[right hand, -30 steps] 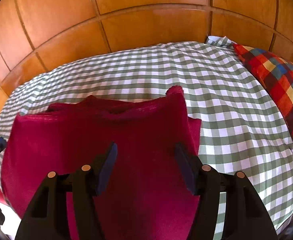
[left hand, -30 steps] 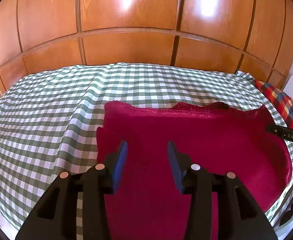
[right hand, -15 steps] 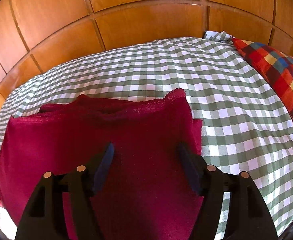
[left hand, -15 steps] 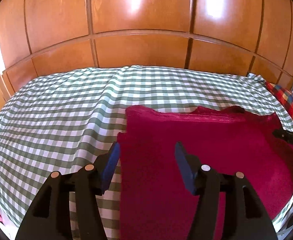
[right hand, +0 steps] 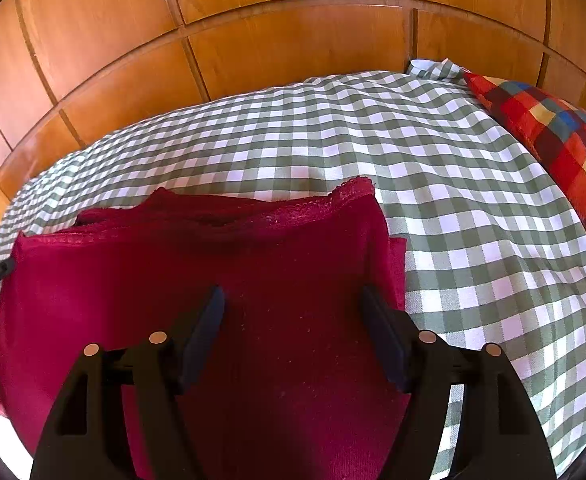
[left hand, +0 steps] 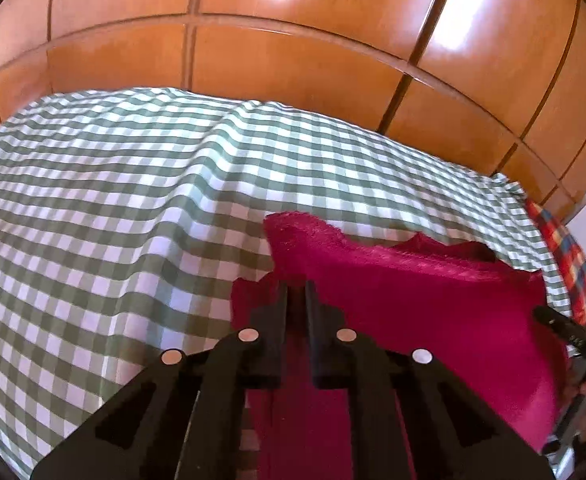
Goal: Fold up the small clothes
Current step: 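Press the folded sweater flat with both grippers open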
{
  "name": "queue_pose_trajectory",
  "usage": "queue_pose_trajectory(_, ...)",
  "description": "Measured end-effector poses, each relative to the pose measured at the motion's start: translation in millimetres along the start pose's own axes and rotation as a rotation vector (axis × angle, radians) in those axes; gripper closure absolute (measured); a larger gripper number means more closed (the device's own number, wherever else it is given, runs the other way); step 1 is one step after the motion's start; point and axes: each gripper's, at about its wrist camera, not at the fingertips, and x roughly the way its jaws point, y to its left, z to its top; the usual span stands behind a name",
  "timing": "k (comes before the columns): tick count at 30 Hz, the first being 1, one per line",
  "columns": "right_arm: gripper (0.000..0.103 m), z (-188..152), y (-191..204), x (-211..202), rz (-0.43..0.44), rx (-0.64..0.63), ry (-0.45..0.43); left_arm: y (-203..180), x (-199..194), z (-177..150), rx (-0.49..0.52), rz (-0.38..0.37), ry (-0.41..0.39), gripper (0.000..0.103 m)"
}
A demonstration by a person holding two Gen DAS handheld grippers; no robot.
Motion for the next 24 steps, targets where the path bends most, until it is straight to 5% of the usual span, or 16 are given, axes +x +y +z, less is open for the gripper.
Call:
queue_pose_trajectory(3,0.033,-1,-2,5,0.003,0.015,-0.006,8,14,-19,-0.018,0.066,0.036,0.097)
queue_pose_trajectory(15,0.033,0,0,8,-0.004,0.010,-0.006,5,-34,-26,-0.053,0.131,-0.083,0.085)
queue_pose_trajectory(24,0.033,4,-8,-27,0.018,0.051,-0.049,-2,-63,-49,-0.013,0.147,-0.109,0.058)
